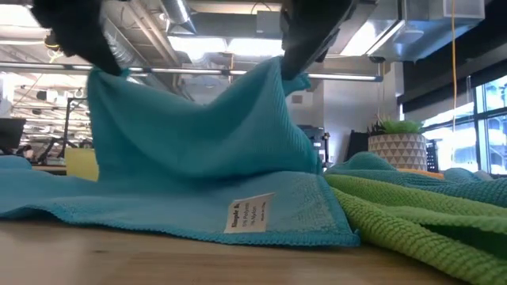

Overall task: Fold microfiber towels
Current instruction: Fold the center blue towel

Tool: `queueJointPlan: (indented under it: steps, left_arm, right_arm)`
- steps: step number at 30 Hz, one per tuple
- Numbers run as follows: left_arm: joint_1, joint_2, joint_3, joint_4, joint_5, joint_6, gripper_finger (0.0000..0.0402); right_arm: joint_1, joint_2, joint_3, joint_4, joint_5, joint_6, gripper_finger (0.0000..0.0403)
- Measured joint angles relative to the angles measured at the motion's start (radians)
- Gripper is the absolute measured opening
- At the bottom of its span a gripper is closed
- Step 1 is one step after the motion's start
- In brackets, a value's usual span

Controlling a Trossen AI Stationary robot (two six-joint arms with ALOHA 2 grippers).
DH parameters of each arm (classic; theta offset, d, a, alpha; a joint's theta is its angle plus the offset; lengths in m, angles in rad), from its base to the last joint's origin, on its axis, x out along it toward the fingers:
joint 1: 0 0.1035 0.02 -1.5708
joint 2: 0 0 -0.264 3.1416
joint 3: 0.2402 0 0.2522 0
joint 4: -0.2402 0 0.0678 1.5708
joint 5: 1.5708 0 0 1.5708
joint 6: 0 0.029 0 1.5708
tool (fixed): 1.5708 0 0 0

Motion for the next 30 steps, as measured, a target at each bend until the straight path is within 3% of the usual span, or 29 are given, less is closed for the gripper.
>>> queueJointPlan:
  steps: [10, 16, 25, 30]
  left_arm:
    - [-0.170, 0.119, 0.000, -0.003, -0.002, -0.166, 0.0000]
    - [-0.206, 0.198, 0.000, 0.014, 0.003, -0.192, 0.0009]
    - [-0.231, 0.214, 0.000, 0.058, 0.032, -0.191, 0.0092]
    - [-0.249, 0.191, 0.000, 0.053, 0.067, -0.197, 0.0138]
  right_arm:
    - [0.047, 0.009, 0.000, 0.092, -0.042, 0.010, 0.0008]
    - [0.052, 0.040, -0.013, 0.108, -0.041, 0.055, 0.0042]
    - [0.052, 0.050, -0.014, 0.084, -0.033, 0.096, 0.0118]
    - [0.052, 0.050, -0.014, -0.001, 0.000, 0.135, 0.0141]
